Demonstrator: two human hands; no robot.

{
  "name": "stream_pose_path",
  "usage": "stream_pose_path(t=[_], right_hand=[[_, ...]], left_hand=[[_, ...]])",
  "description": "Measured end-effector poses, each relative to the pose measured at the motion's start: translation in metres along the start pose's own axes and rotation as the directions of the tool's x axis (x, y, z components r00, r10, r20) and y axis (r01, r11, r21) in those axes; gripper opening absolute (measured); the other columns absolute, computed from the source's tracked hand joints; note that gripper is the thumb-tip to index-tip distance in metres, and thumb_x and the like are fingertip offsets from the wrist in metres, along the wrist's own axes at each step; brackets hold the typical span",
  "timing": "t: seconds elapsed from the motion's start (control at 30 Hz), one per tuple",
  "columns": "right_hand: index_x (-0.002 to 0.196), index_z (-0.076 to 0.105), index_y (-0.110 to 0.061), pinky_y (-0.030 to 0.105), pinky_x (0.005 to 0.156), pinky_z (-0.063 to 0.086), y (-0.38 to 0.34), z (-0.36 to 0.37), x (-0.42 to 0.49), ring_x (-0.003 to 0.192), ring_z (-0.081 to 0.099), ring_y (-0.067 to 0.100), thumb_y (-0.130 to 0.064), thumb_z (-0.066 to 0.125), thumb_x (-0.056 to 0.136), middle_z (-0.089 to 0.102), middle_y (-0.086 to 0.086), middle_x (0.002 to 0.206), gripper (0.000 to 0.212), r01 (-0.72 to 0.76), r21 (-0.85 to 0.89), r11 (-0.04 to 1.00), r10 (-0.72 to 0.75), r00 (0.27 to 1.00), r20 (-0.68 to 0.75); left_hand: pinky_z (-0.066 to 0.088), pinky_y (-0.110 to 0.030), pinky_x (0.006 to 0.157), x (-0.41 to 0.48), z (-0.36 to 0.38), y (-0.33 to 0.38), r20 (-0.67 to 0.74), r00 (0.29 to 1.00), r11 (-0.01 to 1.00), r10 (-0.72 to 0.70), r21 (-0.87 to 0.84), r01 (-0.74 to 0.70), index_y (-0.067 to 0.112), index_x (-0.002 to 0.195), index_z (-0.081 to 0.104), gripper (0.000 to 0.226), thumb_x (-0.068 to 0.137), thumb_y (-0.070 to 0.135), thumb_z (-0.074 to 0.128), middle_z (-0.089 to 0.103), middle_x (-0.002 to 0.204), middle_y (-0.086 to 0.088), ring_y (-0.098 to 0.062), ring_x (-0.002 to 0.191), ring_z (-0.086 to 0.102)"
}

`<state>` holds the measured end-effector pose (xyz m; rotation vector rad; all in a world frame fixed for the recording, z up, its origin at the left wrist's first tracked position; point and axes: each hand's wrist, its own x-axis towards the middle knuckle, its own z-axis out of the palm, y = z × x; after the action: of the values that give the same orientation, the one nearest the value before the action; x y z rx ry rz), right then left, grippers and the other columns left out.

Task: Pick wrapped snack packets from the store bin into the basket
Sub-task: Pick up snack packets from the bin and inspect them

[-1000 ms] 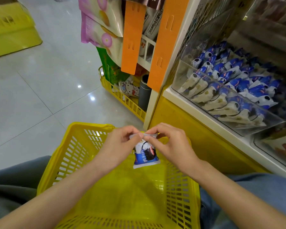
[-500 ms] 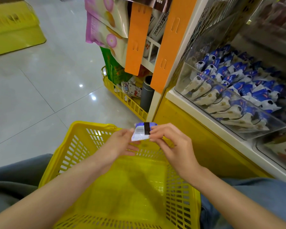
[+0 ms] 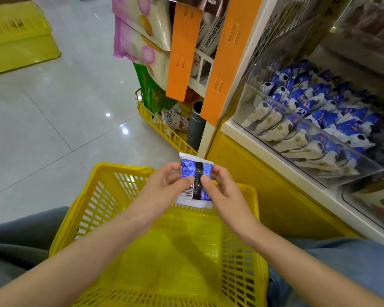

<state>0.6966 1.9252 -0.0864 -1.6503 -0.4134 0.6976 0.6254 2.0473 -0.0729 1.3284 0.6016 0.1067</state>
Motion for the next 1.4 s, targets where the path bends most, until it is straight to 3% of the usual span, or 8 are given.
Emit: stream_pose_path(t=[0.13,0.33,0.67,0.77,0.9,1.07,1.27,1.4], right_hand=[[0.095,0.053,-0.012,0.031,0.066,0.056,-0.01,-0.004,0.002,0.074,0.068,0.013,-0.017,0.05,0.094,0.069,0.003,0.093,0.006,-0.184,0.233,0.955,0.177,0.983,0.052],[0.097,0.047,-0.008,0.026,0.056,0.057,-0.004,0.003,-0.001,0.065,0.066,0.005,-0.009,0.052,0.091,0.061,0.011,0.099,0.008,-0.169,0.239,0.956,0.163,0.986,0.044],[0.093,0.039,-0.012,0.026,0.061,0.056,0.017,0.0,-0.004,0.076,0.066,0.007,-0.012,0.052,0.091,0.06,0.003,0.09,0.014,0.128,-0.029,0.991,-0.126,0.99,0.063],[0.105,0.04,-0.025,0.034,0.071,0.054,0.021,-0.005,-0.007,0.089,0.063,0.013,-0.032,0.057,0.086,0.06,0.001,0.101,0.026,0.287,-0.292,0.912,-0.267,0.958,0.106],[0.113,0.033,-0.049,0.017,0.078,0.051,0.019,-0.005,-0.01,0.097,0.058,0.002,-0.039,0.063,0.083,0.048,-0.011,0.115,0.043,0.427,-0.376,0.822,-0.393,0.904,0.167],[0.106,0.038,-0.044,0.014,0.071,0.052,0.015,-0.002,-0.008,0.098,0.06,0.001,-0.024,0.069,0.081,0.055,-0.013,0.113,0.044,0.362,-0.282,0.888,-0.342,0.932,0.122],[0.102,0.038,-0.04,0.012,0.06,0.05,0.013,-0.001,-0.005,0.095,0.059,-0.001,-0.015,0.064,0.085,0.053,-0.031,0.106,0.039,0.289,-0.172,0.942,-0.273,0.956,0.111],[0.105,0.042,-0.037,0.017,0.063,0.05,0.007,-0.001,0.0,0.09,0.057,-0.004,-0.016,0.062,0.087,0.052,-0.019,0.112,0.033,0.223,-0.15,0.963,-0.211,0.973,0.088]], left_hand=[[0.045,-0.014,0.063,0.002,-0.004,-0.011,-0.043,0.949,0.832,0.312,0.494,-0.252,0.02,0.12,0.05,0.033,0.089,0.015,0.06,0.059,0.099,0.01,-0.012,0.077,0.059],[0.036,-0.018,0.081,-0.003,-0.006,-0.018,0.065,0.864,0.562,0.499,0.735,-0.38,0.033,0.105,0.04,0.027,0.087,0.028,0.058,0.043,0.103,0.015,-0.002,0.094,0.044],[0.047,-0.037,0.085,-0.004,-0.009,-0.017,0.195,0.899,0.577,0.393,0.708,-0.406,0.018,0.109,0.054,0.021,0.089,0.025,0.058,0.054,0.106,0.008,-0.012,0.095,0.056],[0.049,-0.036,0.085,-0.005,-0.006,-0.018,0.154,0.911,0.684,0.382,0.616,-0.391,0.018,0.099,0.054,0.01,0.09,0.016,0.057,0.059,0.104,0.003,-0.013,0.095,0.059],[0.056,-0.025,0.071,-0.004,-0.004,-0.016,0.063,0.939,0.845,0.339,0.418,-0.333,0.021,0.085,0.053,0.015,0.09,0.008,0.055,0.07,0.09,-0.002,-0.013,0.083,0.068],[0.051,-0.018,0.058,-0.002,-0.004,-0.016,0.041,0.926,0.816,0.376,0.459,-0.352,0.018,0.08,0.053,0.015,0.093,0.011,0.052,0.07,0.079,-0.003,-0.009,0.069,0.066],[0.036,-0.027,0.051,0.005,-0.013,-0.017,0.111,0.875,0.606,0.471,0.681,-0.412,0.019,0.083,0.048,0.012,0.094,0.015,0.049,0.061,0.068,-0.002,-0.015,0.054,0.05],[0.05,-0.038,0.059,0.007,-0.011,-0.013,0.041,0.91,0.701,0.412,0.624,-0.345,0.014,0.084,0.053,0.013,0.095,0.01,0.048,0.065,0.072,-0.01,-0.028,0.062,0.06]])
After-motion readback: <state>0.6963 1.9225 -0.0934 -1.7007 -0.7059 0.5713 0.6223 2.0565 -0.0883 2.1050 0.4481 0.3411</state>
